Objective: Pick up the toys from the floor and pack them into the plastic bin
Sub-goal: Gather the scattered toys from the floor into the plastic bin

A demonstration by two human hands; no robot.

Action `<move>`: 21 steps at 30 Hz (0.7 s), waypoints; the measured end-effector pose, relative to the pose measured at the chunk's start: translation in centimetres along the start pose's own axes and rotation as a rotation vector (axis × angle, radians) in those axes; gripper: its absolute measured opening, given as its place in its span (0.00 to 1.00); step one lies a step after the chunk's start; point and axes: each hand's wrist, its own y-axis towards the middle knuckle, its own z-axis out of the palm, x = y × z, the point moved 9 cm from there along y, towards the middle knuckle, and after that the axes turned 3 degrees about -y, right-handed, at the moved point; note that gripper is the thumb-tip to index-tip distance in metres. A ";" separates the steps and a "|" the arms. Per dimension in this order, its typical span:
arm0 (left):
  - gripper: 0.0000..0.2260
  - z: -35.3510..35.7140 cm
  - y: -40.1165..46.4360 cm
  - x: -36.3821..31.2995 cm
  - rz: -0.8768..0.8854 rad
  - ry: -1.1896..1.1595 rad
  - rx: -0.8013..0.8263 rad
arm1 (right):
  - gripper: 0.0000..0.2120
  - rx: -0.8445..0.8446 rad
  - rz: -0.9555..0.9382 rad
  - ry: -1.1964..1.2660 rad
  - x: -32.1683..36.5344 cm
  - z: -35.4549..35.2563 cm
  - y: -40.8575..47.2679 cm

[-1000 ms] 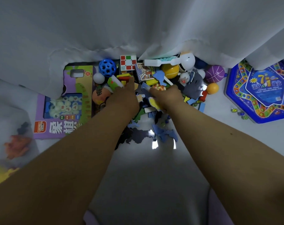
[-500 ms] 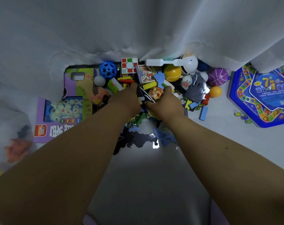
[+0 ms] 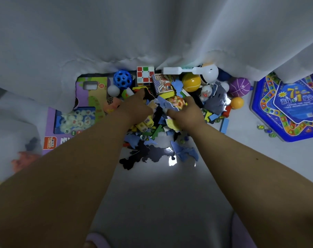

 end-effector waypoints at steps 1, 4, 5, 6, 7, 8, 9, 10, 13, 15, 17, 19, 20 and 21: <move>0.32 -0.2 -0.2 -0.2 0.011 -0.061 -0.003 | 0.31 -0.006 0.020 0.041 -0.1 -0.2 -0.2; 0.30 -1.0 -1.2 -0.6 -0.017 -0.230 -0.020 | 0.31 0.012 0.100 0.205 -0.7 -0.6 -0.8; 0.26 -1.2 -1.5 -0.5 -0.028 -0.291 -0.031 | 0.30 0.026 0.133 0.257 -1.0 -0.6 -1.0; 0.24 -1.4 -1.9 -0.5 -0.041 -0.340 -0.035 | 0.29 0.042 0.166 0.306 -1.3 -0.5 -1.2; 0.24 -1.4 -2.1 -0.4 -0.054 -0.388 -0.039 | 0.29 0.055 0.196 0.351 -1.6 -0.4 -1.3; 0.23 -1.4 -2.6 -0.4 -0.059 -0.435 -0.040 | 0.28 0.072 0.219 0.387 -1.7 -0.3 -1.6; 0.23 -1.5 -2.8 0.0 -0.065 -0.482 -0.045 | 0.30 0.086 0.230 0.409 -1.8 -0.1 -1.7; 0.22 -1.6 -3.4 0.1 -0.085 -0.520 -0.058 | 0.31 0.098 0.233 0.414 -1.8 0.0 -2.0; 0.15 -1.5 -5.1 1.0 -0.148 -0.658 -0.050 | 0.24 0.122 0.263 0.466 -2.1 0.2 -2.7; 0.10 -1.4 -6.1 1.3 -0.160 -0.751 -0.031 | 0.18 0.150 0.276 0.524 -1.9 0.4 -3.3; 0.06 -1.9 -7.0 1.4 -0.155 -0.803 -0.048 | 0.19 0.158 0.266 0.533 -1.6 0.4 -3.7; 0.09 -2.6 -7.7 1.4 -0.138 -0.827 -0.084 | 0.23 0.141 0.254 0.512 -1.0 0.2 -4.3; 0.12 -2.9 -8.1 1.4 -0.131 -0.852 -0.100 | 0.24 0.144 0.261 0.510 -0.7 0.1 -4.7; 0.14 -3.1 -8.3 1.5 -0.130 -0.890 -0.114 | 0.23 0.154 0.271 0.523 -0.5 0.1 -5.0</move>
